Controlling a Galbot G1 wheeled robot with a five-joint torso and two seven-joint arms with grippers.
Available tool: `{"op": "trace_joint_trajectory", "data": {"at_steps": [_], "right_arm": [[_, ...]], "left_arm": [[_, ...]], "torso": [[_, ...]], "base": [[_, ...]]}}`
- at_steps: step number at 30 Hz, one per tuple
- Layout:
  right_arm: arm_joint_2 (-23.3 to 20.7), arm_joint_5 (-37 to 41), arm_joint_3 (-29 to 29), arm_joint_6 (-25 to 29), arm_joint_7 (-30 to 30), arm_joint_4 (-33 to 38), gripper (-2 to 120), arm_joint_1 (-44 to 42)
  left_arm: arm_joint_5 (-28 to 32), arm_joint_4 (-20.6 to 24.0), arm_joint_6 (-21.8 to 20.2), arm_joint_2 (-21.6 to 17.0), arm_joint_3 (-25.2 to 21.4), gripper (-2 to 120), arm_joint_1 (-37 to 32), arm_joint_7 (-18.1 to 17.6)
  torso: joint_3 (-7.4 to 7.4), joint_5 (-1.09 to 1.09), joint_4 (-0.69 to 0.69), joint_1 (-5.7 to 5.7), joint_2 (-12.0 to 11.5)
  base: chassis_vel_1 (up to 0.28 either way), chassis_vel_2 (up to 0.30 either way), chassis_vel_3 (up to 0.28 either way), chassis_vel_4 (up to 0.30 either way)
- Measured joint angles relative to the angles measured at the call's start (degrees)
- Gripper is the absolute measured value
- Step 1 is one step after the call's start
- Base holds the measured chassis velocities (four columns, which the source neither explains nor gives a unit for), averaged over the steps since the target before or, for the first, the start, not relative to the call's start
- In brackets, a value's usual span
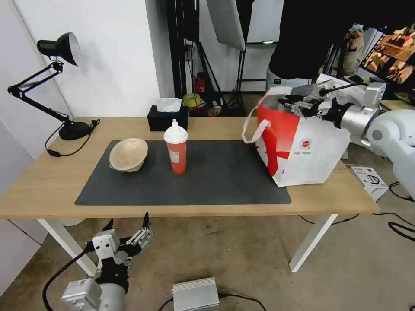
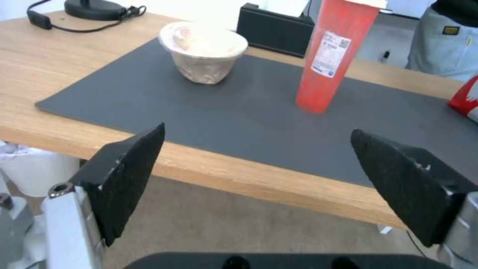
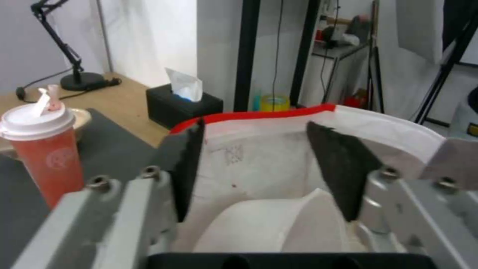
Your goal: Pick up the trash from the table and place it into the takeout bag.
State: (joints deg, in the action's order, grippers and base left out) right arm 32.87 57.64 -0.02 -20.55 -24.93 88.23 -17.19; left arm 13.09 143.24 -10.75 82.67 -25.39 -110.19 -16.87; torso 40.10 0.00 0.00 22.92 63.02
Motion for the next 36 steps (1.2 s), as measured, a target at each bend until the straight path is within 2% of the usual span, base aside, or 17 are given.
{"op": "trace_joint_trajectory", "data": {"at_steps": [3, 6, 7, 11, 21, 29, 33, 34, 36], "right_arm": [[-0.22, -0.29, -0.13, 0.00, 0.04, -0.01, 67, 0.09], [-0.29, -0.97, -0.59, 0.00, 0.05, -0.11, 81, 0.41], [-0.29, -0.97, -0.59, 0.00, 0.05, -0.11, 81, 0.41], [-0.18, -1.63, -1.40, -0.01, 0.20, -0.27, 98, 1.29], [0.03, -1.71, -0.61, 0.00, 0.97, 0.93, 100, 1.12], [-0.65, -2.53, 3.99, 0.64, 3.62, 5.71, 100, -2.77], [-0.73, -1.89, 6.11, 3.09, 6.05, 8.54, 100, -4.87], [-0.64, -1.00, 6.78, 5.74, 8.48, 10.10, 100, -5.77], [-0.51, -0.17, 7.56, 7.04, 10.69, 11.69, 100, -6.62]], "left_arm": [[-0.07, 0.00, 0.00, 0.10, 0.00, 100, 0.00, -0.06], [-0.10, 0.00, 0.00, 0.11, -0.02, 100, 0.03, -0.10], [-0.10, 0.00, 0.00, 0.11, -0.02, 100, 0.03, -0.10], [-0.11, 0.00, -0.01, 0.26, 0.00, 100, 0.16, -0.12], [-0.06, 0.00, -0.01, 0.34, -0.25, 100, 0.20, -0.12], [0.04, 0.00, -0.01, 0.70, -0.02, 100, 0.50, -0.09], [0.02, 0.00, -0.02, 0.87, 0.21, 100, 0.58, -0.03], [0.01, 0.00, -0.02, 0.83, 0.20, 100, 0.61, -0.03], [-0.02, 0.00, -0.02, 0.79, 0.20, 100, 0.57, -0.02]], "torso": [[0.00, 0.00, 0.00, 0.00, 0.00], [0.00, 0.00, 0.00, 0.00, 0.00], [0.00, 0.00, 0.00, 0.00, 0.00], [0.00, 0.00, 0.00, 0.00, 0.00], [0.00, 0.00, 0.01, 0.00, 0.00], [0.00, 0.00, 0.00, 0.00, 0.00], [0.00, 0.00, 0.00, 0.00, 0.00], [0.00, 0.00, 0.00, 0.00, 0.00], [0.00, 0.00, 0.00, 0.00, 0.00]], "base": [[0.000, 0.000, 0.000, 0.000], [0.000, 0.000, 0.000, 0.000], [0.000, 0.000, 0.000, 0.000], [0.000, 0.000, 0.000, 0.000], [0.000, 0.000, 0.000, 0.000], [0.000, 0.000, 0.000, 0.000], [0.000, 0.000, 0.000, 0.000], [0.000, 0.000, 0.000, 0.000], [0.000, 0.000, 0.000, 0.000]]}}
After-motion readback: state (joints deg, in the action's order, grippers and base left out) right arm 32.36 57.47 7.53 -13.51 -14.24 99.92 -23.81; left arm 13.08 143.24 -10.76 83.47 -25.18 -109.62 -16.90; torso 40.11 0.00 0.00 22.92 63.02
